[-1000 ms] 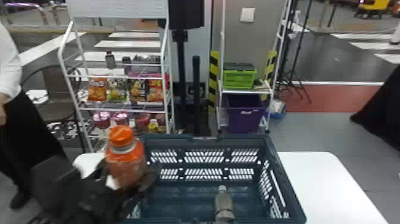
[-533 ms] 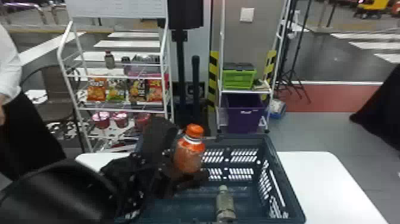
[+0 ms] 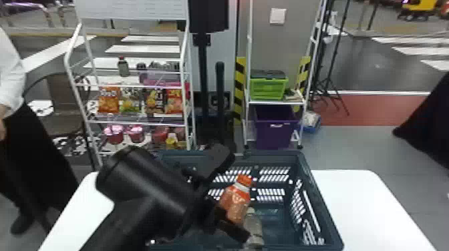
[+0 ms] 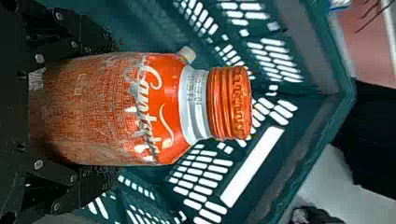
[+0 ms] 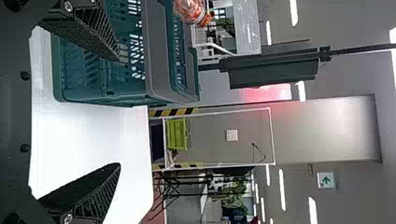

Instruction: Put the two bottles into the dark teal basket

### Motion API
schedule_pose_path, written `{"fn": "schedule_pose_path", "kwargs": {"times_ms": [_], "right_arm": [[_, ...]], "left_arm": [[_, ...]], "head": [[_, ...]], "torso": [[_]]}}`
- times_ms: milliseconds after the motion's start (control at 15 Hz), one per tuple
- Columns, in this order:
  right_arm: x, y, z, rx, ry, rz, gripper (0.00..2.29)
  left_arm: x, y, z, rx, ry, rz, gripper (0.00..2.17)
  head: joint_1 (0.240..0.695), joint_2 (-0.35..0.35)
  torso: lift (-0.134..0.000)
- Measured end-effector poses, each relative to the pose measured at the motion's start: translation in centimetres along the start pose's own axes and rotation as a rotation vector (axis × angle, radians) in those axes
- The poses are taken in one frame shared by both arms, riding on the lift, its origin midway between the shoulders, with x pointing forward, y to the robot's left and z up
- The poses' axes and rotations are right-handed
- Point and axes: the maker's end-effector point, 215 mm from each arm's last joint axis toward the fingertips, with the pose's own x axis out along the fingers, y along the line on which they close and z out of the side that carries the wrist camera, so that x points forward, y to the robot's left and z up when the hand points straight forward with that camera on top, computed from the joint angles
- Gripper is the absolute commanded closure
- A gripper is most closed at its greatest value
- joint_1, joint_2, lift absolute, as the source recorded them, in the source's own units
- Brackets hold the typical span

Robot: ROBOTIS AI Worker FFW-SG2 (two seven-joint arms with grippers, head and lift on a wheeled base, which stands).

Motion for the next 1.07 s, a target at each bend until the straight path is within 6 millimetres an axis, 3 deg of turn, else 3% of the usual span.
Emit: {"fn": "schedule_pose_path", "kwargs": {"times_ms": [67,133,200,267,467,667,867,1000,1067], "right_arm": [[-0.1,-0.1,0.0,0.000,-0.002,-0.002,0.08],[-0.2,-0.1,0.0,0.000,-0.001,-0.004,0.08],[-0.4,-0.2,0.0,-0.001,-0.002,-0.005,0.08],[-0.5,-0.1,0.1,0.000,-0.006,-0.003,0.08],[-0.6,0.0,0.5,0.001,-0.018,0.005,0.08],[-0.4,0.0,1.1,0.000,-0.030,0.006,0.08],[0.3,-0.3,1.5,-0.001,-0.008,0.010,0.08],[1.3,-0.2,1.8,0.008,0.022,0.018,0.08],[1.8,0.0,2.1,0.014,0.035,0.025,0.08]], "left_arm": [[0.6,-0.1,-0.3,-0.003,0.024,-0.008,2.03],[1.2,0.1,-0.6,-0.004,0.047,-0.001,1.40],[1.6,0.4,-0.9,-0.002,0.062,0.017,0.48],[1.9,0.6,-1.1,0.002,0.073,0.030,0.00],[1.3,1.0,-0.6,0.022,0.053,0.069,0.01],[-2.0,2.9,1.6,0.021,-0.066,0.179,0.02],[-8.6,5.8,2.4,-0.086,-0.292,0.307,0.02],[-13.4,7.3,0.7,-0.112,-0.406,0.444,0.02],[-15.6,7.7,-1.1,-0.134,-0.442,0.507,0.02]], "head": [[0.499,0.000],[0.499,0.000],[0.499,0.000],[0.499,0.000],[0.499,0.000],[0.499,0.000],[0.499,0.000],[0.499,0.000],[0.499,0.000]], "torso": [[0.000],[0.000],[0.000],[0.000],[0.000],[0.000],[0.000],[0.000],[0.000]]}}
